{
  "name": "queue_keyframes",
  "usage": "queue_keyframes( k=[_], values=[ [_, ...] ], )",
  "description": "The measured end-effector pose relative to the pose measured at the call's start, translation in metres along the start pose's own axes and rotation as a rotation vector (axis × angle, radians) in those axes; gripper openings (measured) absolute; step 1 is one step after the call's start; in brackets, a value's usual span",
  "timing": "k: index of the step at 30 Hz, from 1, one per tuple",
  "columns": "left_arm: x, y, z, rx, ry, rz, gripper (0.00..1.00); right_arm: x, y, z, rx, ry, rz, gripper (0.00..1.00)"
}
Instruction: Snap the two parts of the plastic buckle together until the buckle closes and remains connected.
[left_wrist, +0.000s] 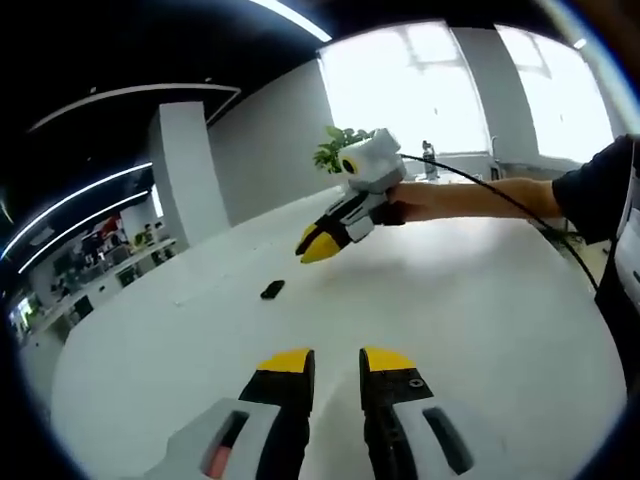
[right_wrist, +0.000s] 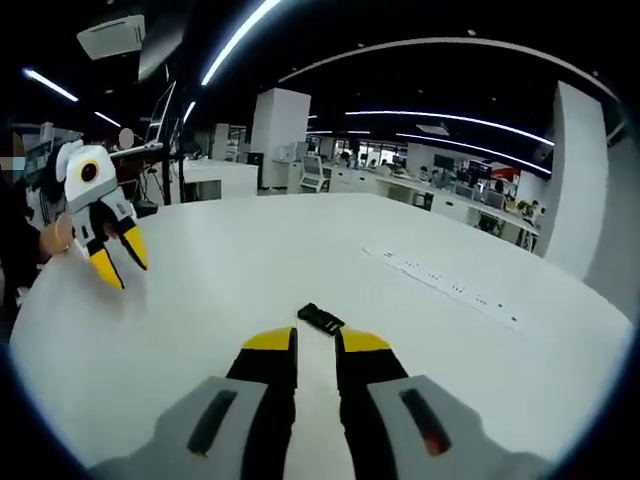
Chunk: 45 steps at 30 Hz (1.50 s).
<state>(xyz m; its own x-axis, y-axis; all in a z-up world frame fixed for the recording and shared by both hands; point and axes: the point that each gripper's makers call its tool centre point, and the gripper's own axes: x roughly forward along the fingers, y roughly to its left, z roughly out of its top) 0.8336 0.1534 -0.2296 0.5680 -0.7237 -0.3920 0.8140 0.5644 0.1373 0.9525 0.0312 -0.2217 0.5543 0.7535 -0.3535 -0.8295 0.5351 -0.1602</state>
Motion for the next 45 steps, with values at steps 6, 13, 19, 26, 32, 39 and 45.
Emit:
queue_keyframes(
  k=[6, 13, 19, 26, 32, 39, 45],
  values=[
    [0.0, 0.007, -0.005, -0.036, 0.012, 0.019, 0.17, -0.017, 0.009, -0.004, -0.011, 0.007, -0.013, 0.15],
    [-0.003, 0.013, -0.007, -0.061, 0.02, 0.045, 0.17, -0.038, 0.017, -0.003, 0.006, -0.015, -0.03, 0.16],
    [-0.006, 0.017, -0.002, -0.049, 0.017, 0.064, 0.17, -0.059, 0.021, -0.003, 0.03, -0.035, -0.054, 0.16],
    [-0.011, 0.017, -0.002, -0.028, 0.037, 0.105, 0.17, -0.075, 0.021, -0.004, 0.038, -0.046, -0.091, 0.16],
    [-0.021, 0.015, -0.001, -0.033, 0.044, 0.158, 0.17, -0.085, 0.029, -0.004, 0.052, -0.056, -0.099, 0.16],
    [-0.037, 0.007, 0.002, -0.034, 0.028, 0.233, 0.17, -0.098, 0.044, -0.003, 0.077, -0.062, -0.1, 0.18],
    [-0.055, 0.001, 0.002, -0.073, 0.009, 0.299, 0.17, -0.114, 0.057, 0.001, 0.076, -0.09, -0.117, 0.18]
  ],
)
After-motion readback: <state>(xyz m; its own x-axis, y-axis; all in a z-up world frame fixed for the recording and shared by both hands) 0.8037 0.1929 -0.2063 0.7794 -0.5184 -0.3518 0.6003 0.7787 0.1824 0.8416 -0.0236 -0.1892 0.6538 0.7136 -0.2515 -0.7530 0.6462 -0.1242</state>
